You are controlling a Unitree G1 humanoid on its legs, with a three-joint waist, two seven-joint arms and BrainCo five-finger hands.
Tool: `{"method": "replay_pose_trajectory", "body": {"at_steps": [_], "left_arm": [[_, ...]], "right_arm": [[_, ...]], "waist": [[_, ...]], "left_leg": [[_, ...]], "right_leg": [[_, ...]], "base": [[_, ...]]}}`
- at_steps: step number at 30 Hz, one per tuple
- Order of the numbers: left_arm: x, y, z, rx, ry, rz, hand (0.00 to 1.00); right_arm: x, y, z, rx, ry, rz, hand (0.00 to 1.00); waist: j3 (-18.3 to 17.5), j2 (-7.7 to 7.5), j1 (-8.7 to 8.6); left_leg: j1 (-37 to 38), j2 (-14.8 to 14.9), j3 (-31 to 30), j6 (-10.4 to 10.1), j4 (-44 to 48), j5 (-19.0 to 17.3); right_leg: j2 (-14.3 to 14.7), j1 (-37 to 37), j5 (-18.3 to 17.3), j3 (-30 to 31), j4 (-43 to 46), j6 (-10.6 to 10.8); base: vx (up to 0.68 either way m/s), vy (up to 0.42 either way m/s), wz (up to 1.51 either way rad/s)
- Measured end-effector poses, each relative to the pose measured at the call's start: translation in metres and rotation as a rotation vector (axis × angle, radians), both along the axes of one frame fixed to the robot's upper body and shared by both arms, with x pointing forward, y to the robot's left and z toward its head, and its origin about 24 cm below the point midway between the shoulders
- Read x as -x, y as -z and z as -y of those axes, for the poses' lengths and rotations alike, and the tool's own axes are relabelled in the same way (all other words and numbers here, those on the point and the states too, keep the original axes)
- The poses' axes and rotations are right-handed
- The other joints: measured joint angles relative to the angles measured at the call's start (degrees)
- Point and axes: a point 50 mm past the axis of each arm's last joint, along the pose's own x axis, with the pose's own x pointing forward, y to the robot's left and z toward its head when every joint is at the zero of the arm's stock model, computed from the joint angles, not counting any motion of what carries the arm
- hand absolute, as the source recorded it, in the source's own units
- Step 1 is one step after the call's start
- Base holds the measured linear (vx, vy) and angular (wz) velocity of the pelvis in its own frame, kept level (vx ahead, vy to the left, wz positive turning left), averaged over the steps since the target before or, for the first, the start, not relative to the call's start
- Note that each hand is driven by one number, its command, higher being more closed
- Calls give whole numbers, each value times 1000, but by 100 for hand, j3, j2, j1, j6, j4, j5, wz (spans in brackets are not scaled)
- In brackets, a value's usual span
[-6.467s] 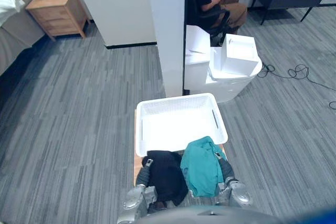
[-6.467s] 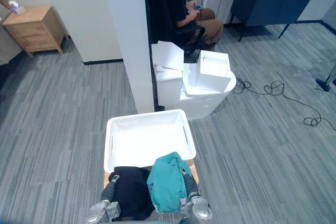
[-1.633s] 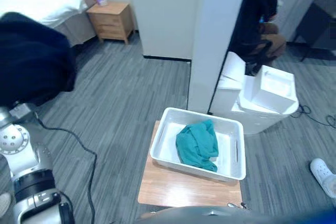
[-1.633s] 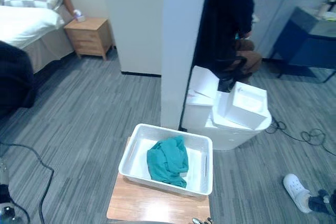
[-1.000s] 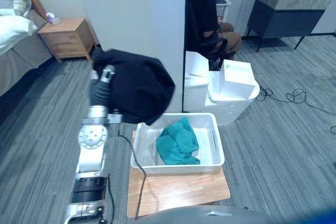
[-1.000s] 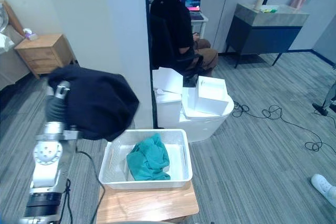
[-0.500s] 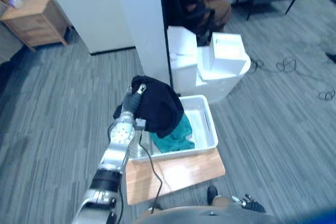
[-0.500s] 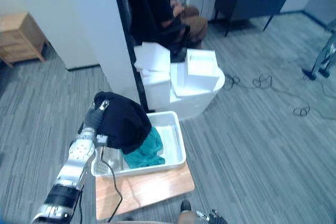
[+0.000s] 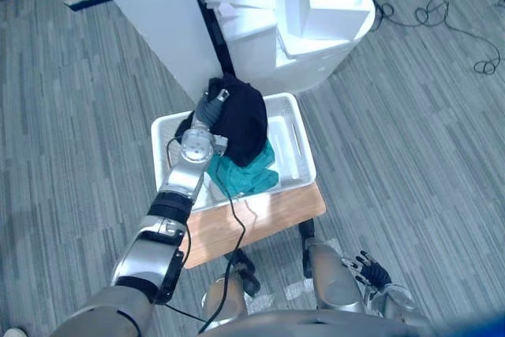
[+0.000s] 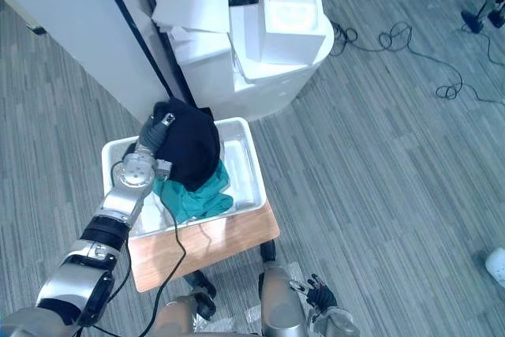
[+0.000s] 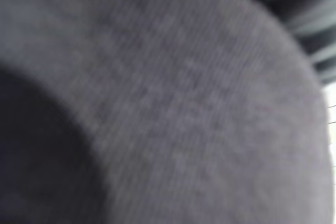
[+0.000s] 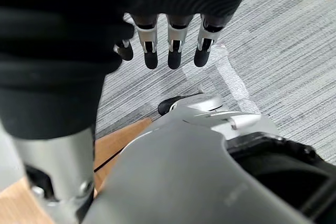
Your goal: Tidy the bed and pick cloth on bed and put in laundry
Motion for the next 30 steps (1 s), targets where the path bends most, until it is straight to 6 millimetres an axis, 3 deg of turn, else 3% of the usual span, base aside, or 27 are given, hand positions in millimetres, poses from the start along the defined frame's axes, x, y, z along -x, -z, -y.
{"method": "replay_pose_trajectory", "body": {"at_steps": [5,11,12,17,22,27,30], "left_arm": [[9,25,11,74,21,-79,100],[37,69,29,75,67,-186,100],[43,78,32,60,69,-212,0],[53,94,27,99,-14,-245,0],[51,92,11,262,-138,-231,0],[43,75,-11,338,-208,-127,0],[35,51,-23,359,-222,-30,0]], "right_arm": [[-2,-1,1,7,2,10,0],[-9,-4,3,25,7,23,0],[-9,-4,3,28,8,23,0],[-10,-5,4,35,2,26,0],[-11,-5,4,39,2,37,0],[-10,-5,4,39,3,35,0],[-9,-5,4,41,-5,34,0]], "waist": [[55,35,-14],[185,83,4],[186,86,12],[195,103,27],[197,108,28],[191,115,30],[170,115,53]], "left_leg": [[8,22,111,-2,79,-57],[4,45,125,-1,179,-156],[5,44,126,-1,179,-157],[7,51,129,-3,177,-156],[5,48,114,17,170,-137],[46,51,37,28,175,-123],[139,63,-57,26,173,-122]], "right_leg": [[8,-22,0,69,4,0],[1,-33,-5,73,52,2],[0,-43,-12,72,73,-2],[3,-75,-62,62,144,-23],[-8,-100,-69,22,198,-24],[-28,-7,-66,-50,201,-21],[-34,150,-66,-129,191,-21]], "base": [[5,-4,-9],[0,0,0],[-38,-10,0],[-28,-14,0],[-10,-6,1],[10,1,8],[7,-2,13]]}}
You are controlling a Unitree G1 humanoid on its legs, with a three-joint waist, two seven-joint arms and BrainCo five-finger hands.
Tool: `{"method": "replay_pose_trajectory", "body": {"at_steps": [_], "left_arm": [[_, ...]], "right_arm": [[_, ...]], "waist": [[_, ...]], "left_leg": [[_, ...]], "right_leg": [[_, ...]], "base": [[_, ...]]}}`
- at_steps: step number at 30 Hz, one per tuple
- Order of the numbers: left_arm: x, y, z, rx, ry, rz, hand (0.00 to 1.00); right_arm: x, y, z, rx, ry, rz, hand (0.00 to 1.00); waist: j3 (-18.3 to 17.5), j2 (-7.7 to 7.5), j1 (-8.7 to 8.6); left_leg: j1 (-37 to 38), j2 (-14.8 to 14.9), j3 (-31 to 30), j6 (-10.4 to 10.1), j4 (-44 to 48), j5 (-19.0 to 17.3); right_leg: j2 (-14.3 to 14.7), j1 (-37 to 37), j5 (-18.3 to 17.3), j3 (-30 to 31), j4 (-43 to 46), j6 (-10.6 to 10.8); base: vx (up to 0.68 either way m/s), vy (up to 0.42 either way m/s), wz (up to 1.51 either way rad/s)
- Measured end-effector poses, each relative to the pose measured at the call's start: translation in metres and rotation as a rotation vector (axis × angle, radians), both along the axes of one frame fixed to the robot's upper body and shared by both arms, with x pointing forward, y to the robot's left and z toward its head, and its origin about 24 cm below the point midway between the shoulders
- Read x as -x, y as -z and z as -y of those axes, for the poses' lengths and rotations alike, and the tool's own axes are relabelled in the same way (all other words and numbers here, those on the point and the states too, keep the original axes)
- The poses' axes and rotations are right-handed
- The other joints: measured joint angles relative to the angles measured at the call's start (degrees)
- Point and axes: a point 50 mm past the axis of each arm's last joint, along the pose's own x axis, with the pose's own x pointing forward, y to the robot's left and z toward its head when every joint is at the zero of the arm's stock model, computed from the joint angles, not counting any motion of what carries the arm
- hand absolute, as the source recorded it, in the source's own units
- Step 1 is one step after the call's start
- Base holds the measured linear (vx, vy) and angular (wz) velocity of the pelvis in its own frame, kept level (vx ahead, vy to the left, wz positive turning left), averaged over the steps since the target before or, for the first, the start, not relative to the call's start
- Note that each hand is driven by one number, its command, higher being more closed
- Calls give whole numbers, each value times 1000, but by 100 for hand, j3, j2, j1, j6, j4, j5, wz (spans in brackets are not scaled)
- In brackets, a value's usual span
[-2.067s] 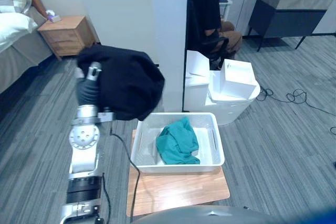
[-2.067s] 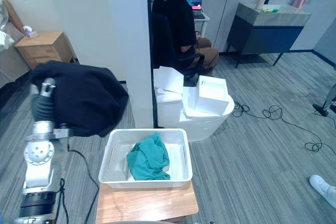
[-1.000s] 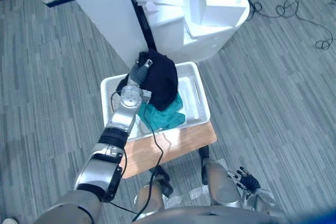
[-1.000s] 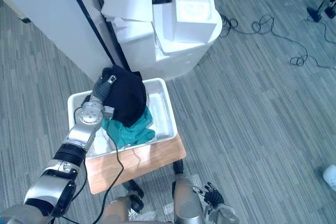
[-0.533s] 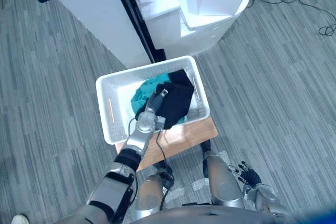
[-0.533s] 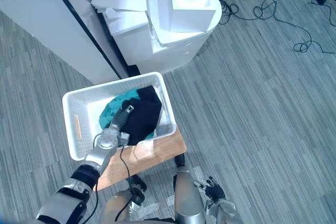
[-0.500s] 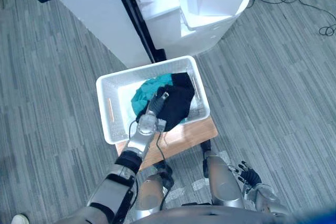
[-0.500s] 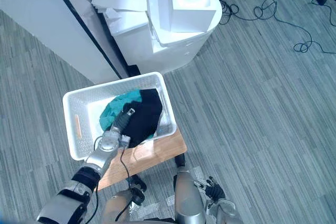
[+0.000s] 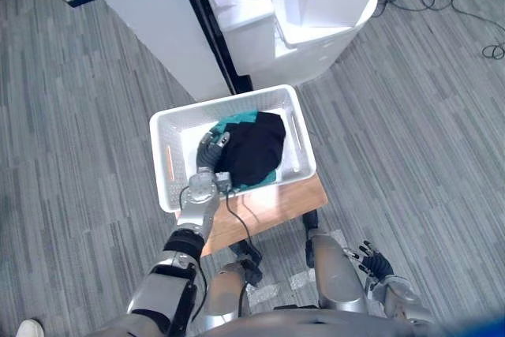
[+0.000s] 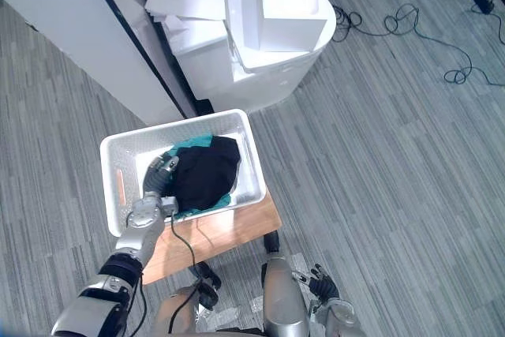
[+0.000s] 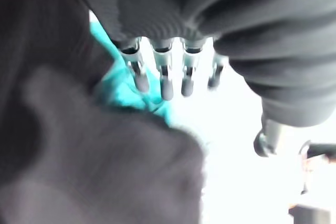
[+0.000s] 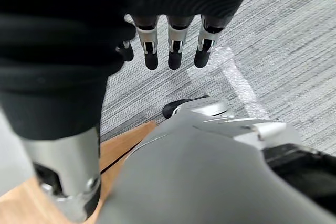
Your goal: Tidy the bed and pick cloth on bed and put in laundry
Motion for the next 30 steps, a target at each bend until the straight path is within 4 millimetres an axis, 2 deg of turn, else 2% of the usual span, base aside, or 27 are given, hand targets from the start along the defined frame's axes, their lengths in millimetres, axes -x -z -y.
{"method": "replay_pose_trajectory", "body": {"at_steps": [2,5,11,14,18,23,24,26,28,30], "left_arm": [[-5,-17,-8,-23,-2,61,0],[-6,-28,-15,-28,-5,97,0],[-2,-30,-13,-28,47,100,0],[7,-30,-14,-27,58,116,0],[23,-27,-30,20,1,130,0],[58,-13,-73,102,-213,104,0],[72,-5,-89,126,-301,76,0],[87,4,-102,163,-375,48,0],[115,22,-122,179,-480,-24,0],[134,41,-131,187,-537,-105,0]], "right_arm": [[1,0,1,8,-18,-7,0],[6,3,2,9,-15,-27,0],[21,8,3,4,-6,-75,0],[27,12,3,2,-1,-104,0],[37,16,3,4,-2,-144,0],[61,22,6,10,-2,-228,0],[64,23,6,12,-8,-249,0],[68,25,6,9,-12,-271,0],[73,27,5,-7,-17,-297,0],[77,28,5,-15,-19,-306,0]], "waist": [[-14,1,74],[-145,32,102],[-512,68,125],[-663,77,132],[-786,94,144],[-1178,164,331],[-1288,160,365],[-1351,144,433],[-1472,112,486],[-1520,88,569]], "left_leg": [[55,-9,2,0,-11,0],[80,-9,-32,0,-18,0],[204,-7,-148,-1,-31,-1],[283,-11,-182,-3,-45,-2],[504,-48,-321,-25,-215,83],[702,-95,-521,-52,-432,176],[703,-110,-635,-51,-441,180],[749,-114,-679,-53,-463,184],[798,-134,-792,-51,-565,225],[873,-152,-826,-56,-629,235]], "right_leg": [[-7,62,1,1,-29,1],[-8,154,6,-30,-121,7],[-14,414,26,-140,-268,25],[-13,547,40,-167,-343,41],[-4,862,78,-347,-514,36],[11,1199,72,-583,-714,31],[-1,1292,68,-688,-772,30],[-5,1400,69,-748,-834,30],[-11,1521,69,-879,-916,32],[-9,1599,68,-935,-993,34]], "base": [[0,0,0],[0,-1,6],[10,1,9],[-4,1,5],[-14,-14,13],[2,-17,22],[-3,-2,32],[5,-6,24],[19,-13,25],[6,-12,18]]}}
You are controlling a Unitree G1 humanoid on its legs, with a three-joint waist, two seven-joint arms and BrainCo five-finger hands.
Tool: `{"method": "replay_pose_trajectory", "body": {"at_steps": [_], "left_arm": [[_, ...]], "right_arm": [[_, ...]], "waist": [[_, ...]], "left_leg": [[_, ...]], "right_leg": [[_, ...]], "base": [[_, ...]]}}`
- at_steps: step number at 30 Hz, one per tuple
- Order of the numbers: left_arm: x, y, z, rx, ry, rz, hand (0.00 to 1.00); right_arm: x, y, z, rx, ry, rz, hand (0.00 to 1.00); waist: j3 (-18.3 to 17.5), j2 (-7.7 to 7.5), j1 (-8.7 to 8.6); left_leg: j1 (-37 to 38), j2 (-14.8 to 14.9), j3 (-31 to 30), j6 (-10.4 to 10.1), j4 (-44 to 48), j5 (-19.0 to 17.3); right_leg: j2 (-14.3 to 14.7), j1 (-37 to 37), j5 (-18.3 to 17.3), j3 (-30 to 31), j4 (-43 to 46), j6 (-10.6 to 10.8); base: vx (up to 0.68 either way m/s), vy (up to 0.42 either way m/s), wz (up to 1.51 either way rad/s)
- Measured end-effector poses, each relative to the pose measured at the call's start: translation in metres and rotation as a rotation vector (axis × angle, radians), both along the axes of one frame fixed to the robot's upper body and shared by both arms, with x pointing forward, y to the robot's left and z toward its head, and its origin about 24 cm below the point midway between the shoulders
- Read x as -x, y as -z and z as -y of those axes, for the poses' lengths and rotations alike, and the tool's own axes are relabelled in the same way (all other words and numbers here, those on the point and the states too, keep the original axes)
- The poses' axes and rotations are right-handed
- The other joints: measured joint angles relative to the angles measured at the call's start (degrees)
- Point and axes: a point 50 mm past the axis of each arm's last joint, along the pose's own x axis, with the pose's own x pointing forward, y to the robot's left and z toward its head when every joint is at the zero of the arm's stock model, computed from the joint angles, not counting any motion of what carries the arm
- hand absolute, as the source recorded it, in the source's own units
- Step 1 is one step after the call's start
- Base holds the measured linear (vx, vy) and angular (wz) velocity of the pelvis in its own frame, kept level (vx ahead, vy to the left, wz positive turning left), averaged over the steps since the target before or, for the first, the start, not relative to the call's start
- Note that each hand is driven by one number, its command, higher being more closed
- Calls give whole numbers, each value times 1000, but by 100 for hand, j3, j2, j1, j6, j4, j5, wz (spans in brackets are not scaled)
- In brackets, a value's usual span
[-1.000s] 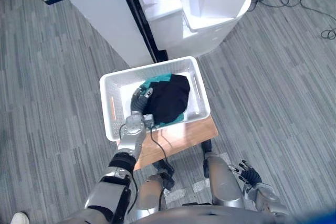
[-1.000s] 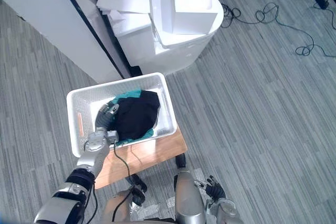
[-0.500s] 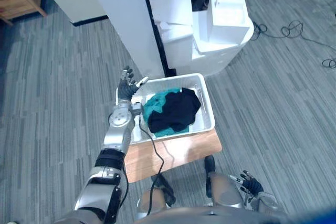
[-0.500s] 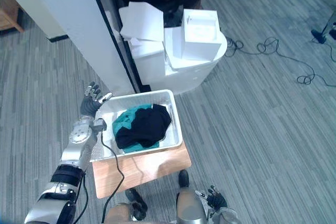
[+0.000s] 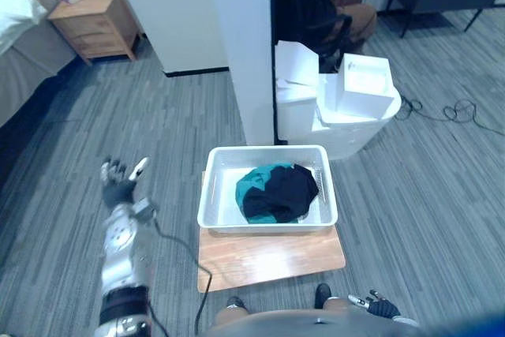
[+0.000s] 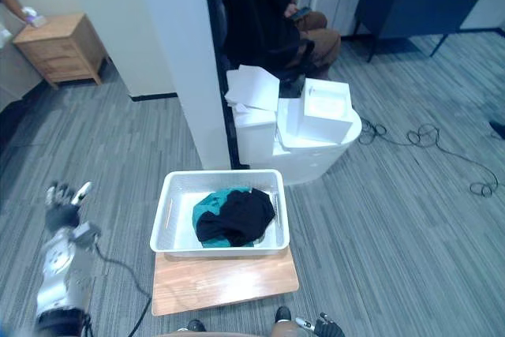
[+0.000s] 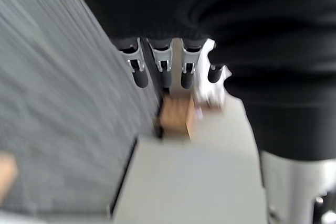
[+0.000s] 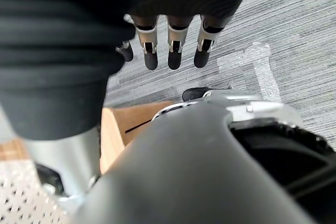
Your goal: Tidy the bed and pick cloth on bed and put in laundry
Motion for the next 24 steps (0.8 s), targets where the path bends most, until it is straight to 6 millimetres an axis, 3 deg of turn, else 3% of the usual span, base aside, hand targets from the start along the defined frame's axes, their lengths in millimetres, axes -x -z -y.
{"method": "replay_pose_trajectory", "body": {"at_steps": [3,5,9,13,16,24], "left_arm": [[36,37,-5,93,-60,-142,0],[59,62,1,173,-62,-222,0],[100,109,39,354,-19,-379,0],[132,139,85,344,136,-649,0],[148,153,115,421,272,-767,0],[160,162,126,552,345,-921,0]], "right_arm": [[4,2,-2,-12,5,-14,0],[2,2,-2,-19,21,-8,0],[3,3,-2,-35,75,-6,0],[4,3,-3,-34,123,0,0],[-1,2,-1,-16,165,25,0],[-5,0,5,28,174,30,0]], "waist": [[-112,-40,50],[-130,-35,62],[-157,-55,142],[-233,-8,172],[-262,40,186],[-318,123,179]], "left_leg": [[12,-29,-111,0,-4,0],[39,-46,-112,0,-26,0],[141,-65,-91,-8,-104,2],[225,-57,-46,-30,-147,-13],[306,-54,67,-69,-150,-42],[406,26,234,-129,-150,-85]], "right_leg": [[1,120,3,-91,-102,6],[2,153,3,-102,-126,10],[6,250,17,-92,-214,32],[18,324,6,-78,-250,38],[36,341,-5,7,-249,41],[151,330,-21,190,-266,22]], "base": [[23,-14,14],[11,-6,5],[16,-8,-2],[4,-2,-1],[1,-12,-14],[3,-34,-13]]}}
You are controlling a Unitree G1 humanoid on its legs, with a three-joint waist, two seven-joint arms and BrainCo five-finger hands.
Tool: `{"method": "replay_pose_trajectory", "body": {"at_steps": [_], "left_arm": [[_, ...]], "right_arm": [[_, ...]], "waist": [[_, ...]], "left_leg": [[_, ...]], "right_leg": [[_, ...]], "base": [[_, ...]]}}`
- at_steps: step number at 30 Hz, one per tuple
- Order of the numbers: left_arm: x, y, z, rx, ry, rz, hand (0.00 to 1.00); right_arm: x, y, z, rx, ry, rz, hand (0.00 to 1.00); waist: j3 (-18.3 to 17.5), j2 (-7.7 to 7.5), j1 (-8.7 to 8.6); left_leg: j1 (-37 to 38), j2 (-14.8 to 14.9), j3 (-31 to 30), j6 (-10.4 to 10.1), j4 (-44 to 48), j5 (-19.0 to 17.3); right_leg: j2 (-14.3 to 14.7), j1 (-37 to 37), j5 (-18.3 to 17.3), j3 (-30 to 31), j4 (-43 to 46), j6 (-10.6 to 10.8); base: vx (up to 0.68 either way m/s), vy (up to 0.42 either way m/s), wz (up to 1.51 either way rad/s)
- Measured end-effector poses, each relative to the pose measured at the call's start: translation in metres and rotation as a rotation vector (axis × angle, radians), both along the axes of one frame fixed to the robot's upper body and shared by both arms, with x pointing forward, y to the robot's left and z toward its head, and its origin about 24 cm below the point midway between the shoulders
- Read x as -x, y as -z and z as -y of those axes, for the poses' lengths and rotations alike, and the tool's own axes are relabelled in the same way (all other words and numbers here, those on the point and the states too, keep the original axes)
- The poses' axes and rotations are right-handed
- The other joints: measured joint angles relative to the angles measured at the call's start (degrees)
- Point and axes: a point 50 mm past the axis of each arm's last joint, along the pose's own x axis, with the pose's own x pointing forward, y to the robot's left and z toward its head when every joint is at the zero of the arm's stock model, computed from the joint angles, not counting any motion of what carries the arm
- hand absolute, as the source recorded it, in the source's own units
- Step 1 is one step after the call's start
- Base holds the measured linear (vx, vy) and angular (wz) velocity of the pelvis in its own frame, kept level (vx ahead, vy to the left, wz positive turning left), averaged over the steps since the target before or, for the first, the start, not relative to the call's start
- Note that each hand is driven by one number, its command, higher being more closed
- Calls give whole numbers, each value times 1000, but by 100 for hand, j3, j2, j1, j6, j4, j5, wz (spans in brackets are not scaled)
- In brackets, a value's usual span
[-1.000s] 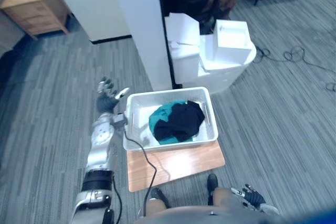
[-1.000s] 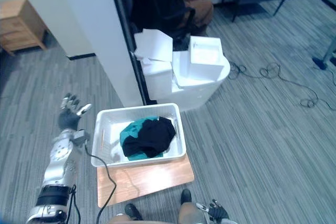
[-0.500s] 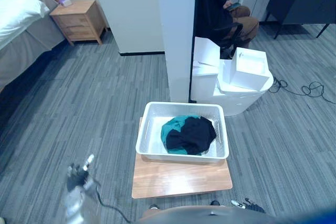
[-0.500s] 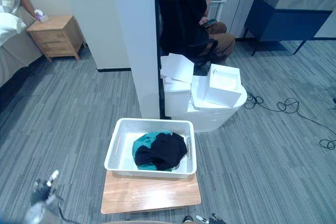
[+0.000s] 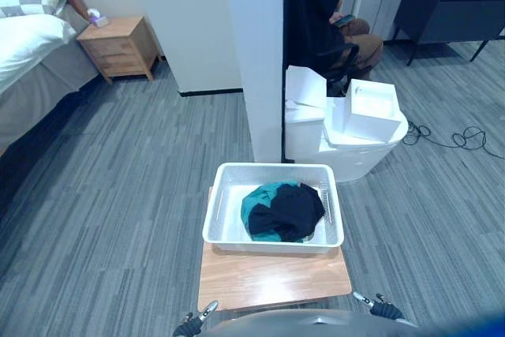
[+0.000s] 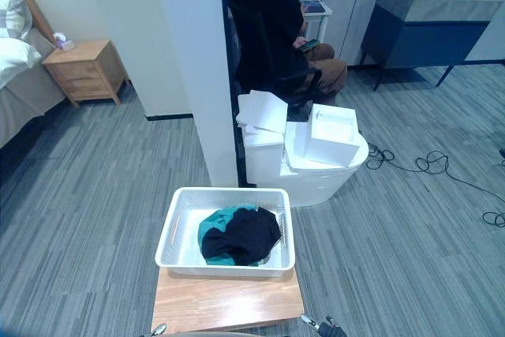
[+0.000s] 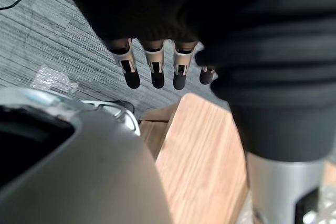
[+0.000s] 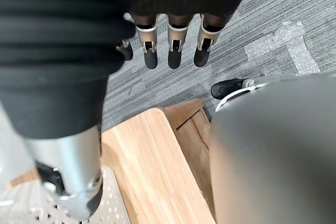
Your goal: Tidy the bed and pick cloth on bed and put in laundry
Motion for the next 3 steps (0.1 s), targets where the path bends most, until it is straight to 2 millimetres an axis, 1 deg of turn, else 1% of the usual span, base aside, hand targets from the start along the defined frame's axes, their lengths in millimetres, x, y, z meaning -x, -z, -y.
{"method": "replay_pose_trajectory", "body": {"at_steps": [3], "left_arm": [[-1,1,0,32,28,-37,0]], "right_arm": [[0,0,1,11,-8,-4,0]], "waist": [[-8,2,11]], "left_leg": [[-7,9,0,-17,0,-7]], "right_leg": [[34,10,1,-2,-38,-1]], "base": [[0,0,0]]}}
